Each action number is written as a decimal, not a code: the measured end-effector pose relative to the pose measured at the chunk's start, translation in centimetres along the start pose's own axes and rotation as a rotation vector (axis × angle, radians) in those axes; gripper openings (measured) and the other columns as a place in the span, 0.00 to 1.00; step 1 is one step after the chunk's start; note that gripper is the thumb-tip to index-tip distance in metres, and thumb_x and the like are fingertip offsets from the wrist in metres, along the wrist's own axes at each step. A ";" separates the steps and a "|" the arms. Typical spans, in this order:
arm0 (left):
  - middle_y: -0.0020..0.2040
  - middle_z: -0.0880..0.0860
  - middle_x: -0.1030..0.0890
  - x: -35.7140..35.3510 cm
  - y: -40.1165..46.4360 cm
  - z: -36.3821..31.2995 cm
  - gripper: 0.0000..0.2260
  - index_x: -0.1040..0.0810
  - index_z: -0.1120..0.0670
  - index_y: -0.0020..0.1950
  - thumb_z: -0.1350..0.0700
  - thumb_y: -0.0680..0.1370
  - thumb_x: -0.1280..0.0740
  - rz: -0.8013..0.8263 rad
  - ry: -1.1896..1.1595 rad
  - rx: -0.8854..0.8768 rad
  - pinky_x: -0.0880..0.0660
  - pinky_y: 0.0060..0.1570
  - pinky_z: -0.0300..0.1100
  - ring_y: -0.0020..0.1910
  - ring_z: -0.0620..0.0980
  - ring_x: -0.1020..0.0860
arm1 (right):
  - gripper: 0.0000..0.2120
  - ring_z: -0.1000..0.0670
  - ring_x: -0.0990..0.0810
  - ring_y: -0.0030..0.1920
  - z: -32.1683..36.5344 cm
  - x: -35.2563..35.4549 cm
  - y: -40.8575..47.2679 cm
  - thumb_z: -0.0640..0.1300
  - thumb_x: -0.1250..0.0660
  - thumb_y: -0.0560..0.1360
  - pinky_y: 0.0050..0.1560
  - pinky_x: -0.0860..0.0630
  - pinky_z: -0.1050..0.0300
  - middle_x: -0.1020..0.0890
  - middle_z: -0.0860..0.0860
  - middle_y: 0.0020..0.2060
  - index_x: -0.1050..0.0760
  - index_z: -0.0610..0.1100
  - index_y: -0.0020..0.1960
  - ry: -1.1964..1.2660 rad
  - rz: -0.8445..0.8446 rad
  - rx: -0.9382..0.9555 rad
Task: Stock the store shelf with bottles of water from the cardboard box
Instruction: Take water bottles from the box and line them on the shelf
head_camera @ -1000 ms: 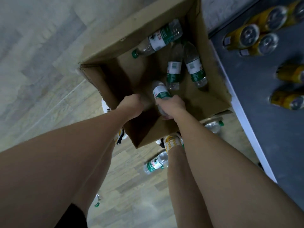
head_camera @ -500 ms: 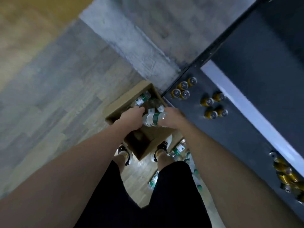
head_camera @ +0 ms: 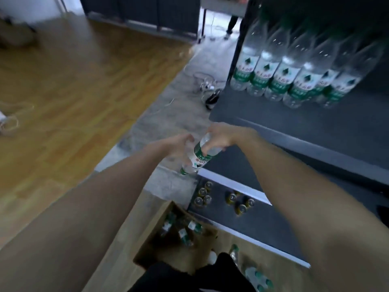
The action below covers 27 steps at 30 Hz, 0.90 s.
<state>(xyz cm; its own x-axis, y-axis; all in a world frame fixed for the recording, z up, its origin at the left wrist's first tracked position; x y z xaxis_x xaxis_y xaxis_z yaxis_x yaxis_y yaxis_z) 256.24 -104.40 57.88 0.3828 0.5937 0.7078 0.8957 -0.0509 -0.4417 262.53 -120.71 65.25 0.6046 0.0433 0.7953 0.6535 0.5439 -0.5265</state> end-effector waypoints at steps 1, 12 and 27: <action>0.66 0.52 0.26 1.1 -0.3 -1.7 0.37 0.32 0.50 0.71 0.54 0.66 0.19 -0.009 -0.011 -0.017 0.25 0.58 0.48 0.62 0.54 0.25 | 0.25 0.45 0.21 0.30 0.1 1.9 -1.2 0.62 0.26 0.53 0.31 0.25 0.53 0.18 0.45 0.32 0.21 0.44 0.41 0.014 -0.049 0.002; 0.48 0.46 0.20 5.8 -0.4 -13.9 0.24 0.24 0.59 0.56 0.63 0.64 0.20 -0.274 -0.101 -0.387 0.32 0.38 0.21 0.40 0.35 0.25 | 0.19 0.47 0.25 0.30 -4.2 14.5 -9.4 0.50 0.21 0.59 0.28 0.32 0.60 0.16 0.40 0.38 0.18 0.39 0.43 0.298 -0.295 -0.016; 0.48 0.50 0.22 15.6 0.0 -23.9 0.18 0.25 0.52 0.53 0.51 0.64 0.28 -0.623 0.804 -0.437 0.29 0.39 0.43 0.47 0.54 0.23 | 0.33 0.48 0.22 0.54 -10.7 16.8 -11.1 0.50 0.21 0.65 0.56 0.25 0.54 0.23 0.50 0.55 0.30 0.50 0.66 0.279 -0.260 -0.102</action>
<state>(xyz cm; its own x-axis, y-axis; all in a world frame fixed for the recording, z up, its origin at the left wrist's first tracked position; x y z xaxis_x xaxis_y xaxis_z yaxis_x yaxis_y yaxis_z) 267.65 -114.32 82.09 -0.2692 -0.0724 0.9604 0.9250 -0.2972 0.2368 270.30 -134.98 81.31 0.5040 -0.3217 0.8015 0.8347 0.4197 -0.3565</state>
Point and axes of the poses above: each hand's wrist, its own y-axis towards the middle knuckle, its own x-axis out of the back of the hand, z = x × y, the point moved 2 cm from there along y, towards the middle knuckle
